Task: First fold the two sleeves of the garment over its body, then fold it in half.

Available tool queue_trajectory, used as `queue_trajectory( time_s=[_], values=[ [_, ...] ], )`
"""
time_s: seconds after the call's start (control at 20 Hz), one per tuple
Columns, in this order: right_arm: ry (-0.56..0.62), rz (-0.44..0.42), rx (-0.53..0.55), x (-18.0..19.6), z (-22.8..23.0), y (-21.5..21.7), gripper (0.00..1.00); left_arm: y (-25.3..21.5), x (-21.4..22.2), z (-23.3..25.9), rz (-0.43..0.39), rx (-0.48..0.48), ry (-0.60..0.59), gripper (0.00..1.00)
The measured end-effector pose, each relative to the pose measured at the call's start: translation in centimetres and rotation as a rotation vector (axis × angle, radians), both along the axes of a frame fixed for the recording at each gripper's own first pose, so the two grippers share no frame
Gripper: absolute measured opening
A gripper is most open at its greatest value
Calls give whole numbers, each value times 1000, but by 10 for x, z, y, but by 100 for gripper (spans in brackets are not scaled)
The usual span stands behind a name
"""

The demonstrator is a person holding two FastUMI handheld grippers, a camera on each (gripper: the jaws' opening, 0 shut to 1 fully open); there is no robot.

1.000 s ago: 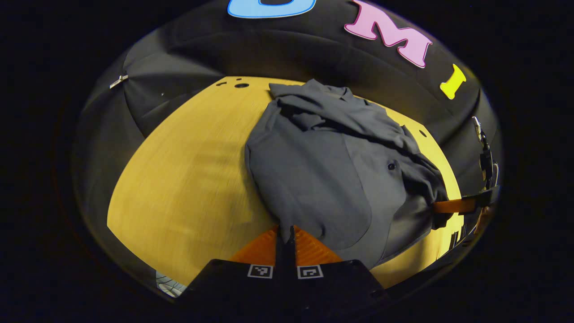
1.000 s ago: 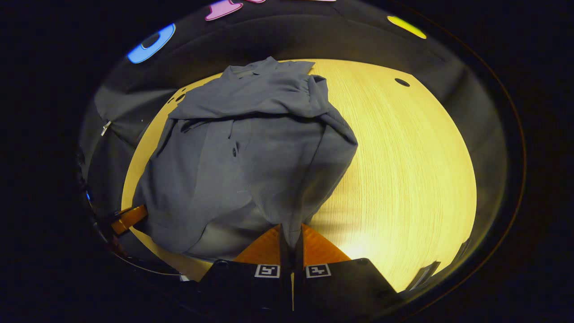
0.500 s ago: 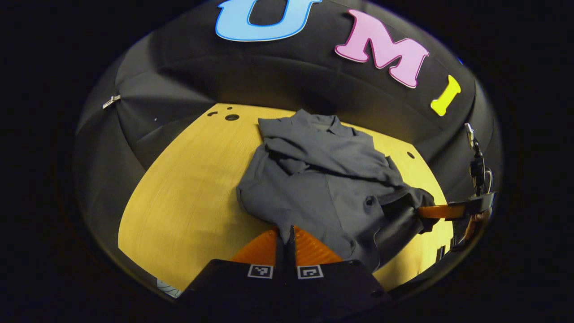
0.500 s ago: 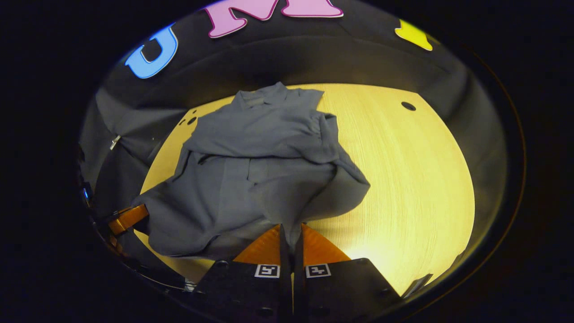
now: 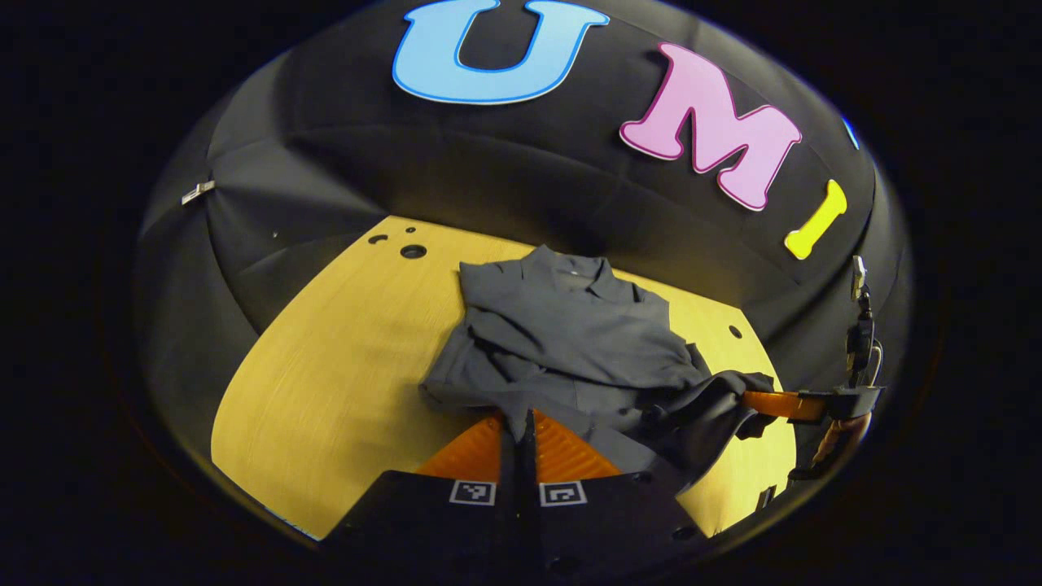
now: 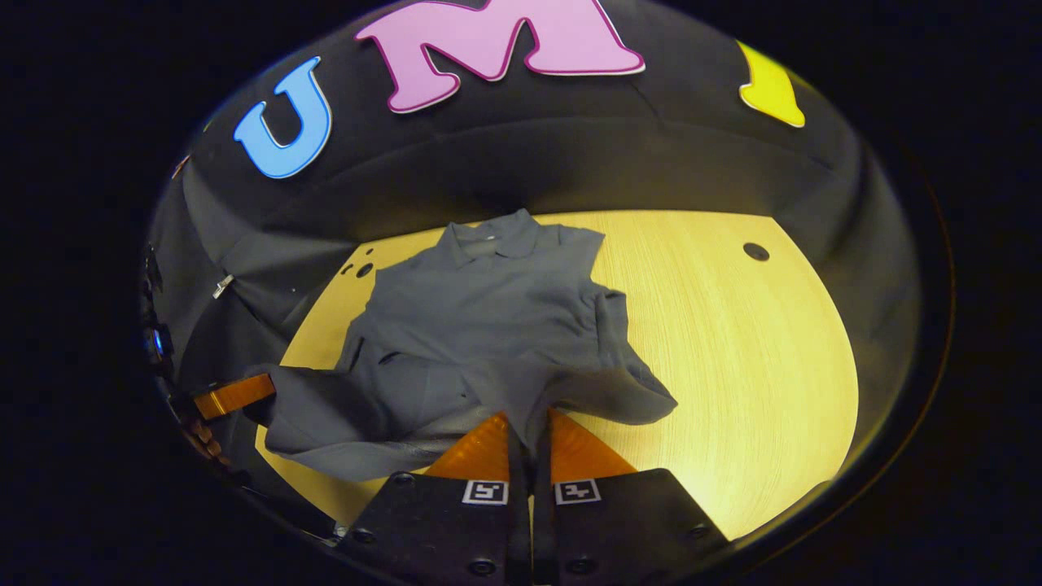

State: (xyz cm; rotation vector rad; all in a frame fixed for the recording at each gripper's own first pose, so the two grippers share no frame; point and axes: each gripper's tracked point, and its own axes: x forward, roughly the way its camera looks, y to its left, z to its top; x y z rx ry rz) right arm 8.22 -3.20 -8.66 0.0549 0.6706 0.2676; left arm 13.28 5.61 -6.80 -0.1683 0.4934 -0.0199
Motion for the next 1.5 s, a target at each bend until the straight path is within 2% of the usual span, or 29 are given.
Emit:
queue_trajectory(
  time_s=[0.4, 0.7, 1.1, 1.25, 1.5],
  values=[
    [-72, -4, 19, 59, 31, 1, 6, 0, 65, 43, -3, 18, -78, 5],
    [-131, -12, 11, 115, 38, 7, 6, 11, 135, 59, 17, 22, -147, 5],
    [-201, -20, 4, 188, 28, 23, 6, 26, 230, 34, 46, -25, -186, 5],
    [-230, -18, -12, 213, 24, 28, 6, 31, 254, 27, 34, -14, -193, 5],
    [-207, -56, -36, 245, 2, 29, 6, 34, 285, 13, 47, -16, -200, 5]
  ],
)
